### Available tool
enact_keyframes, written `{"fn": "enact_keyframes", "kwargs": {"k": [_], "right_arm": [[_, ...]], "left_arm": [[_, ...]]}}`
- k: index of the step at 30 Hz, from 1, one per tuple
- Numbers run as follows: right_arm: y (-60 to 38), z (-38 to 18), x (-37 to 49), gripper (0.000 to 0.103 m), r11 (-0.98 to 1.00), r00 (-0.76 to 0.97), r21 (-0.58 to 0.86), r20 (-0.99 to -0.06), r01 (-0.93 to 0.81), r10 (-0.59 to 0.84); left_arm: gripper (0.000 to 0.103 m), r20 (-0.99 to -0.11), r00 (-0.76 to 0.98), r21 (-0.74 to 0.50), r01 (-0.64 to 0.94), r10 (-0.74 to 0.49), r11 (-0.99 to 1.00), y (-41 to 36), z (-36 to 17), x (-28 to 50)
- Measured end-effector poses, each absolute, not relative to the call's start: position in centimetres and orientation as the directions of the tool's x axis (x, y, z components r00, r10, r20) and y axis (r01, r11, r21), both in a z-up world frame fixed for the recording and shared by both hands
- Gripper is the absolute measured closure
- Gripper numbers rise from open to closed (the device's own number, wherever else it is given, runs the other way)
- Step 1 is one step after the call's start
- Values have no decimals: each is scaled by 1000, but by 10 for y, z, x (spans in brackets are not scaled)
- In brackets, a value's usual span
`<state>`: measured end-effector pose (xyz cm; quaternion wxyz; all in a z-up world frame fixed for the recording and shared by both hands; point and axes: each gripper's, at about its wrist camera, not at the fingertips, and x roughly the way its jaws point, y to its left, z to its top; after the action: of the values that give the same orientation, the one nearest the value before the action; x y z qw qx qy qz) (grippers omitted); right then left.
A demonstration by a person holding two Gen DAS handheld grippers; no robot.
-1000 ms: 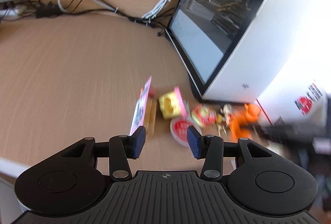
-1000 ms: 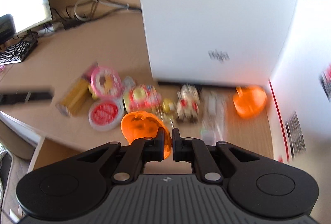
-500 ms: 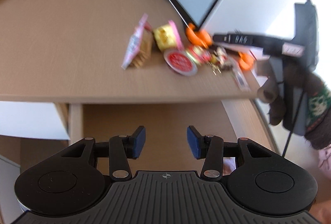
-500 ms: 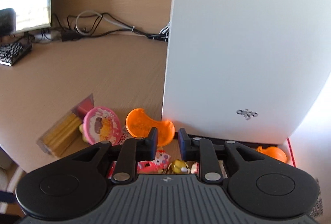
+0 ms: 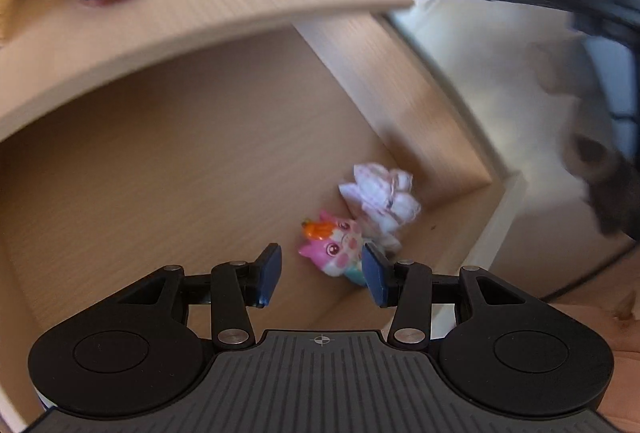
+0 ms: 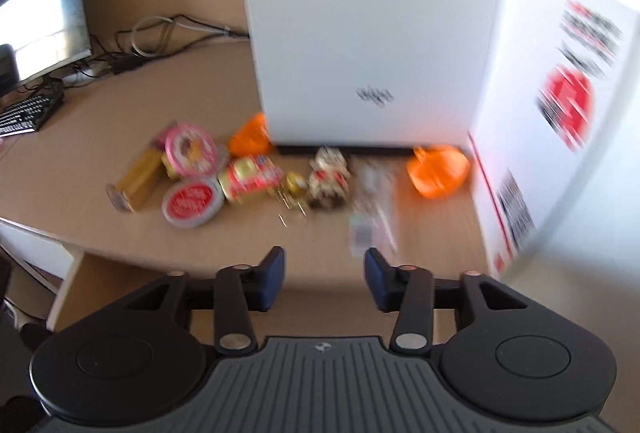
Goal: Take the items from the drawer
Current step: 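Place the second orange cup on the desk with the right tool, then grasp the pink pig toy with left tool while right grasps the pink-white cloth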
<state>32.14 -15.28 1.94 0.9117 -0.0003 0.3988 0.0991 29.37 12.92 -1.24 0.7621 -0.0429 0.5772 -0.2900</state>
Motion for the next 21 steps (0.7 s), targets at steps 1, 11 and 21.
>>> {"fn": "enact_keyframes", "kwargs": {"k": [1, 11, 21], "right_arm": [[-158, 17, 315, 56, 980, 648, 81, -740, -180, 180], [-188, 13, 295, 55, 984, 606, 117, -776, -137, 177], [-186, 21, 300, 46, 984, 643, 91, -747, -153, 169]], "left_arm": [[55, -865, 142, -397, 393, -481, 830, 123, -18, 297], [53, -921, -26, -385, 220, -389, 896, 76, -67, 324], [48, -956, -74, -292, 297, -283, 909, 57, -81, 315]]}}
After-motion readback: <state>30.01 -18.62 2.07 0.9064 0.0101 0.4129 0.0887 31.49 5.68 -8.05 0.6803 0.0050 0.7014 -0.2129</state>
